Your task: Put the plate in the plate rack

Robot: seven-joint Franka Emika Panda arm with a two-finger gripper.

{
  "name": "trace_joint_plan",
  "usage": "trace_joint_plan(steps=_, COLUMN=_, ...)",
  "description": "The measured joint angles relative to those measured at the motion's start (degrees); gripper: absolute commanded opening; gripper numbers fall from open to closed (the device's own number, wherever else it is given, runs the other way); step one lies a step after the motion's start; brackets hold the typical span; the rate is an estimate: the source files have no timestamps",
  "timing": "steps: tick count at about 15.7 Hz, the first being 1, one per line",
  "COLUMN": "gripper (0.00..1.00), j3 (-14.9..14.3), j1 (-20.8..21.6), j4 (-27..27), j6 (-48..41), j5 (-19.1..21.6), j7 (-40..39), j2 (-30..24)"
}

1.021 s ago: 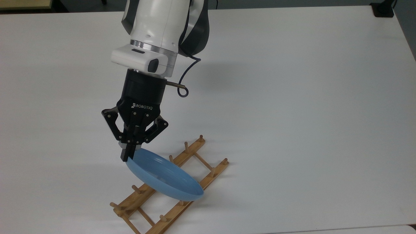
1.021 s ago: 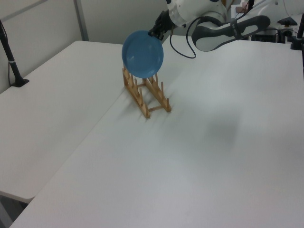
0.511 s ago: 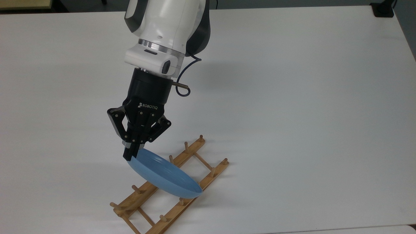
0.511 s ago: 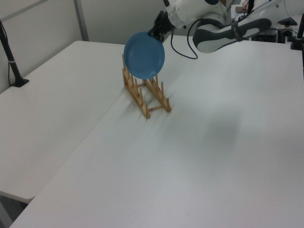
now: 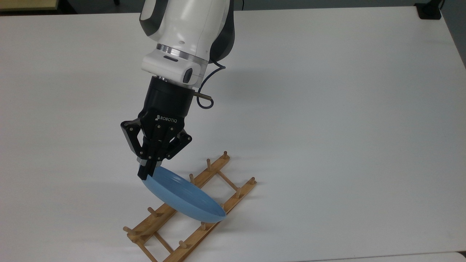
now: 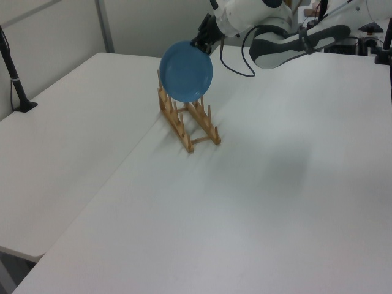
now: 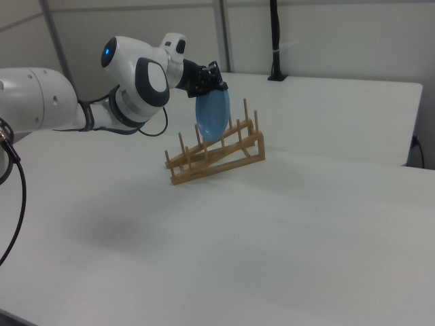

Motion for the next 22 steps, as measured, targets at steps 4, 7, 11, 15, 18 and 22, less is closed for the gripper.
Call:
trace_joint_plan(steps=4, gripper=0.00, j3=-0.06, j1=0.02, j4=0.14, j6=0.00, j5=0.00, j7=0.29, j2=0.00)
trace_joint_plan(steps=7, gripper=0.00, j3=-0.11, j1=0.08, j4=0.28, j6=0.00, j5=-0.68, j7=0.63, j2=-0.01)
trace_joint_plan(steps=11, gripper=0.00, j3=-2.34, j1=1.10, j4=1.49, j6=0.00, j5=-2.98, j7=3.76, j2=-0.11)
trace_joint_plan(steps=15, gripper=0.00, j3=-4.55, j1=1.24, j4=2.74, j6=0.00, j5=-3.03, j7=4.17, j2=-0.32)
trace_joint_plan(steps=18, gripper=0.00, j3=-4.78, j1=1.25, j4=2.75, j6=0.00, j5=-3.04, j7=4.20, j2=-0.32)
trace_joint_plan(steps=22, gripper=0.00, j3=-5.34, j1=1.24, j4=3.42, j6=0.00, j5=-3.05, j7=4.20, j2=-0.31)
